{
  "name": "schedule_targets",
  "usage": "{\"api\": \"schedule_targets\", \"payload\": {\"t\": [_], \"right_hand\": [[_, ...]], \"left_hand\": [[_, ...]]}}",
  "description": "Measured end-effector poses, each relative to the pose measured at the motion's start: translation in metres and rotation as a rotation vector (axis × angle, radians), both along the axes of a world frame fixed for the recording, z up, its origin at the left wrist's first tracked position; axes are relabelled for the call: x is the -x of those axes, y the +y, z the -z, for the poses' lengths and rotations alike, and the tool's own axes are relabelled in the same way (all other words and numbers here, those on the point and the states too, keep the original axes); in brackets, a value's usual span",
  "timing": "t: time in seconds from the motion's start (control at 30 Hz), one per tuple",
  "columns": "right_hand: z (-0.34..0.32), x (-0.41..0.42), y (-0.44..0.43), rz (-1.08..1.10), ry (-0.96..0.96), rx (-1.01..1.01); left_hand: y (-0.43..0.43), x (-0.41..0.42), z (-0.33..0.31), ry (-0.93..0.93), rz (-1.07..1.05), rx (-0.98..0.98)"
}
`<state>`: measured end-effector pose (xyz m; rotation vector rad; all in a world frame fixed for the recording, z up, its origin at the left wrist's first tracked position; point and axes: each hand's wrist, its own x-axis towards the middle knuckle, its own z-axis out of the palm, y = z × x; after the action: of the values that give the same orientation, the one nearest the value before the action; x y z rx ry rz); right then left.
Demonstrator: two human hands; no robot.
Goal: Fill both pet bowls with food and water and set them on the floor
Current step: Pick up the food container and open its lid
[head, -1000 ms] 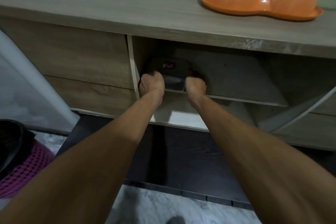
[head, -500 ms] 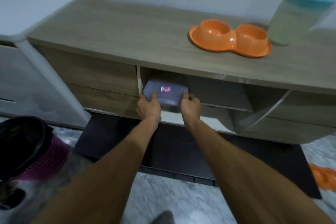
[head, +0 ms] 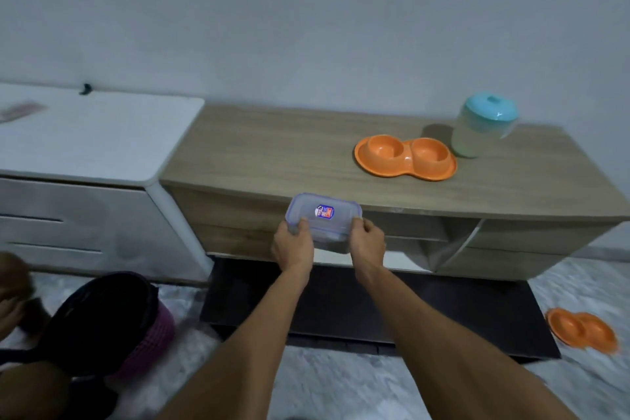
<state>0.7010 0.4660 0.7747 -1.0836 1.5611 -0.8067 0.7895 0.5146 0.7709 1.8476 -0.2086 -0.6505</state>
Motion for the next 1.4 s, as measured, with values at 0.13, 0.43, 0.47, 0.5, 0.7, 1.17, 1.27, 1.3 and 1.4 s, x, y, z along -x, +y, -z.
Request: {"api": "schedule_targets", "payload": {"t": [0.13, 0.43, 0.47, 0.5, 0.7, 1.17, 1.27, 1.3, 1.4], "right_hand": [[-0.027, -0.012, -0.017, 0.011, -0.03, 0.029], [-0.042, -0.044, -0.107, -0.01, -0.041, 0.106], [-0.039, -0.051, -0.12, 0.0, -0.055, 0.106], [-0.038, -0.058, -0.131, 0.003, -0.07, 0.096], [-0.017, -0.096, -0.197, -0.049, -0.081, 0.081], [0.014, -0.141, -0.237, 0.047, 0.023, 0.048], [0.01, -0.144, -0.25, 0.105, 0.096, 0.048], [0.009, -0.144, -0.255, 0.107, 0.124, 0.033], [0.011, -0.143, -0.27, 0.081, 0.198, 0.001]], "left_hand": [[-0.022, -0.021, -0.021, -0.001, 0.036, 0.036], [-0.108, -0.071, -0.039, 0.011, 0.137, 0.059], [-0.118, -0.076, -0.039, 0.016, 0.145, 0.054], [-0.13, -0.082, -0.037, 0.022, 0.147, 0.047], [-0.187, -0.123, -0.015, 0.096, 0.116, 0.024], [-0.223, -0.185, 0.017, 0.038, 0.358, -0.13], [-0.233, -0.196, 0.012, 0.022, 0.355, -0.184], [-0.239, -0.199, 0.009, 0.015, 0.336, -0.187], [-0.261, -0.204, -0.002, -0.002, 0.312, -0.249]]}}
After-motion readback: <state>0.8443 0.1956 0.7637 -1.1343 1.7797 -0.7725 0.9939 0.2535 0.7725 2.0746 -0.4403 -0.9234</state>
